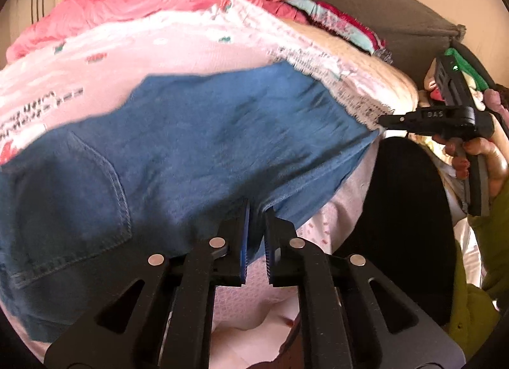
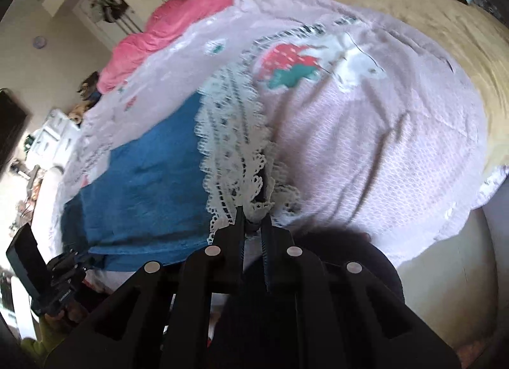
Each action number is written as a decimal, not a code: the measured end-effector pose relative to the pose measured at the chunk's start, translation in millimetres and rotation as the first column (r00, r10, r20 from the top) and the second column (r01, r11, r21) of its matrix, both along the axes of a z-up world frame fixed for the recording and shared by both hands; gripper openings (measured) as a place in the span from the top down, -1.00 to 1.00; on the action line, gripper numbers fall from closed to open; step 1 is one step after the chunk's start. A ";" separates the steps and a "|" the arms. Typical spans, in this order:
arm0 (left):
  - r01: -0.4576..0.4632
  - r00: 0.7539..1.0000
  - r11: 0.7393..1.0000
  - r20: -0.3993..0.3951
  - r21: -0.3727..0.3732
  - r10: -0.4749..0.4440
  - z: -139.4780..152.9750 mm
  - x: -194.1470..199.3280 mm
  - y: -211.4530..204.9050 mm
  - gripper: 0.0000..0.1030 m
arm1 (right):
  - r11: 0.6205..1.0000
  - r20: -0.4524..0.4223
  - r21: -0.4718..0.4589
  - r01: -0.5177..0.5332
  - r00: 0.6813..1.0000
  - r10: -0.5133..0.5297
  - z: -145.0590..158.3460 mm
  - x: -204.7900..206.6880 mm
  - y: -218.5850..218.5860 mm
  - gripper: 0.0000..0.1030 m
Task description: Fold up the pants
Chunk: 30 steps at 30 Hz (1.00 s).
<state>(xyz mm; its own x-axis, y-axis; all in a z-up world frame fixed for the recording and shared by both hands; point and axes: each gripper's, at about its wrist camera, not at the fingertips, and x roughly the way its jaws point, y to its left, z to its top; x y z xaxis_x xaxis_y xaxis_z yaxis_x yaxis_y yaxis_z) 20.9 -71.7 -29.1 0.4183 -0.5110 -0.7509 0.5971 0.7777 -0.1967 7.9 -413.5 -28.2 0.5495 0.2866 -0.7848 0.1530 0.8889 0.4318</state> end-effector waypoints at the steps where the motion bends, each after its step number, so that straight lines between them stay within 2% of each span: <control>1: 0.000 1.000 1.000 -0.012 0.007 0.000 -5.2 1.2 -1.0 0.93 | 1.000 -0.012 -0.017 0.000 1.000 0.000 -2.4 0.5 0.7 0.82; 4: -0.002 1.000 1.000 -0.025 0.023 0.002 -13.4 0.2 -2.1 0.93 | 0.999 -0.040 -0.041 0.007 0.999 -0.008 -5.4 -1.2 0.1 0.71; 6: 0.004 1.000 1.000 -0.024 0.022 -0.003 -12.4 -0.2 -2.3 0.92 | 0.994 -0.045 -0.105 0.027 0.998 -0.032 0.0 -4.6 -1.7 0.40; 8: 0.005 1.000 1.000 -0.020 0.016 -0.005 -10.1 -1.2 -2.0 0.89 | 0.989 -0.016 -0.138 0.054 0.998 -0.057 10.2 -10.0 -5.4 0.38; 10: 0.007 1.000 1.000 -0.024 0.010 -0.007 -8.0 -2.4 -1.3 0.74 | 0.983 0.032 -0.166 0.073 0.997 -0.068 21.5 -14.9 -5.5 0.36; 11: 0.009 1.000 1.000 -0.023 0.005 -0.009 -6.5 -3.7 -0.7 0.59 | 0.981 0.071 -0.181 0.066 0.996 -0.054 30.4 -16.5 -0.7 0.31; 13: 0.009 1.000 1.000 -0.019 -0.014 -0.009 -0.7 -8.5 1.4 0.42 | 0.983 0.101 -0.181 0.016 0.995 0.002 37.4 -11.5 12.1 0.20; 17: -0.021 1.000 0.999 -0.008 -0.050 0.021 14.5 -16.0 13.6 0.29 | 0.969 0.107 -0.188 -0.161 0.977 0.183 35.3 11.6 61.0 0.11; 19: -0.071 0.997 0.995 0.011 -0.071 0.072 27.0 -19.1 31.5 0.19 | 0.952 0.088 -0.208 -0.226 0.965 0.248 29.0 22.0 80.5 0.04; 21: -0.139 0.989 0.987 0.034 -0.083 0.142 38.3 -21.6 52.4 -0.04 | 0.931 0.028 -0.247 -0.269 0.958 0.285 16.0 31.3 95.7 -0.04; 23: -0.219 0.973 0.973 0.063 -0.077 0.224 47.8 -22.9 76.7 -0.21 | 0.920 -0.072 -0.252 -0.300 0.954 0.292 -4.5 38.6 100.2 -0.05; 24: -0.280 0.955 0.958 0.080 -0.063 0.285 52.2 -22.8 93.3 -0.31 | 0.914 -0.106 -0.260 -0.311 0.950 0.293 -15.1 38.5 100.3 -0.06; 26: -0.387 0.917 0.921 0.093 -0.041 0.389 56.2 -21.2 121.0 -0.38 | 0.904 -0.084 -0.285 -0.318 0.948 0.307 -20.7 32.8 100.2 -0.06; 28: -0.516 0.852 0.856 0.086 -0.039 0.517 55.7 -16.0 155.3 -0.51 | 0.913 -0.073 -0.264 -0.310 0.951 0.301 -19.6 29.1 95.8 -0.07; 30: -0.582 0.811 0.811 0.029 -0.054 0.584 49.6 -8.0 178.0 -0.55 | 0.924 -0.063 -0.239 -0.300 0.954 0.294 -20.5 27.5 91.8 -0.09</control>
